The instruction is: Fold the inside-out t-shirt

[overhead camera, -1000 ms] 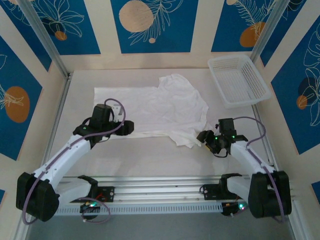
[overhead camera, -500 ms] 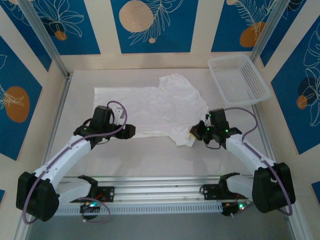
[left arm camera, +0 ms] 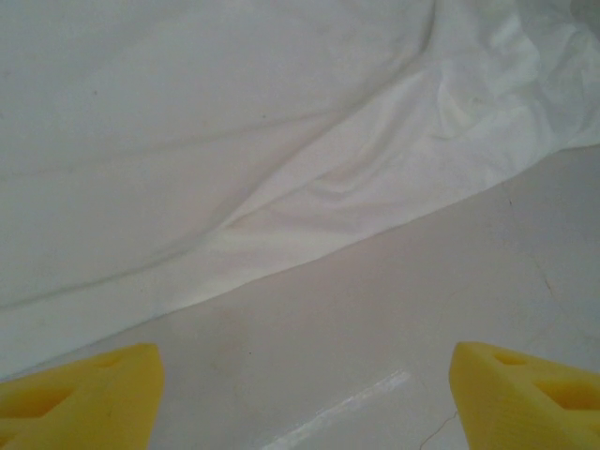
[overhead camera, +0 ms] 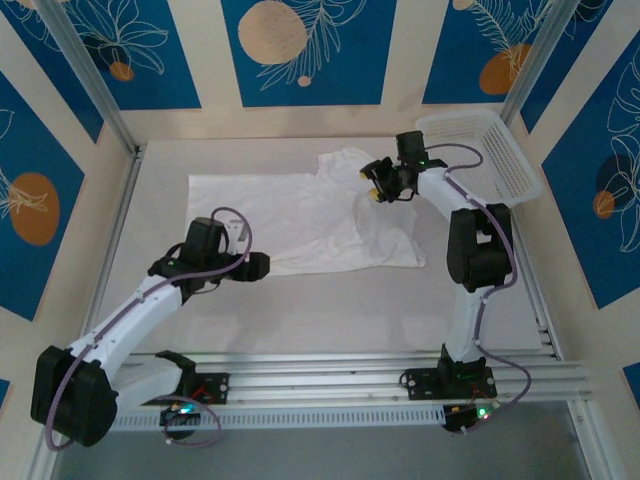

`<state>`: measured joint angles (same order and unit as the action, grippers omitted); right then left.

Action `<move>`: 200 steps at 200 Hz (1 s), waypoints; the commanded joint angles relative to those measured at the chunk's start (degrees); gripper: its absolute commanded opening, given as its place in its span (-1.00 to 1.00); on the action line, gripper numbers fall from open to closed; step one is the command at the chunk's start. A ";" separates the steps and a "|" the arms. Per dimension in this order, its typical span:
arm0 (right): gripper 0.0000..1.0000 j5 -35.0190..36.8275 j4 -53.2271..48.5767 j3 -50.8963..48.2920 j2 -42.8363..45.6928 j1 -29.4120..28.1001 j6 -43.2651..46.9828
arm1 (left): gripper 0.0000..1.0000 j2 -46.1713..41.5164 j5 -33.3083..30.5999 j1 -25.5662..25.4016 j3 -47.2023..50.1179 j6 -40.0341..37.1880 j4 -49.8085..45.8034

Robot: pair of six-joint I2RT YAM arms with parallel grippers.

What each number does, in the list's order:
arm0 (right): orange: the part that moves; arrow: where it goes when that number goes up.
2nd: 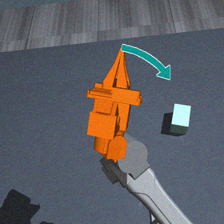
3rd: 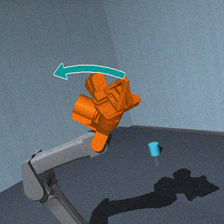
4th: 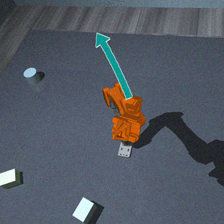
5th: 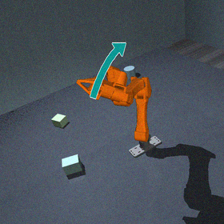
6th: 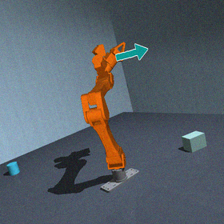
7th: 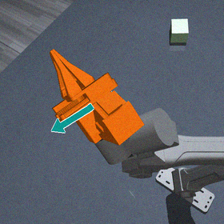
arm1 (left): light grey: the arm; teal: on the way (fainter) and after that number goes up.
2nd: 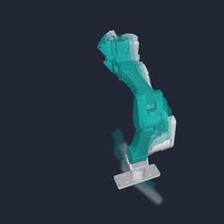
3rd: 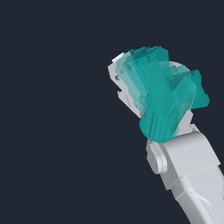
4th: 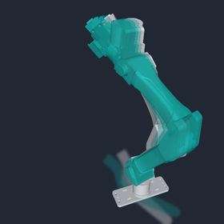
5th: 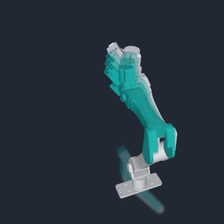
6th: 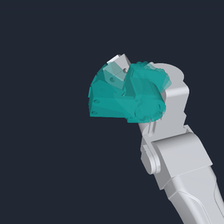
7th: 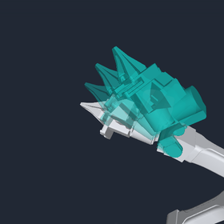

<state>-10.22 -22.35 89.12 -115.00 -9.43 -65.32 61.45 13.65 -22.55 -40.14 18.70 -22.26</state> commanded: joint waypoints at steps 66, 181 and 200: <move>0.00 -2.37 2.71 -30.96 22.86 -4.53 6.62 | 0.61 0.53 -2.75 -0.46 1.17 2.35 1.15; -0.68 -2.88 7.83 -24.17 10.71 -7.75 5.82 | 0.62 -1.20 -4.86 -0.40 2.69 2.34 -0.02; -0.96 -2.56 8.11 -23.37 11.36 -7.97 6.38 | 0.62 -0.85 -4.95 -0.41 2.61 2.13 0.07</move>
<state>-12.25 -14.70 63.79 -104.14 -17.06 -59.51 60.71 9.78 -22.63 -38.04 20.69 -21.87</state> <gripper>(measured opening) 0.087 0.812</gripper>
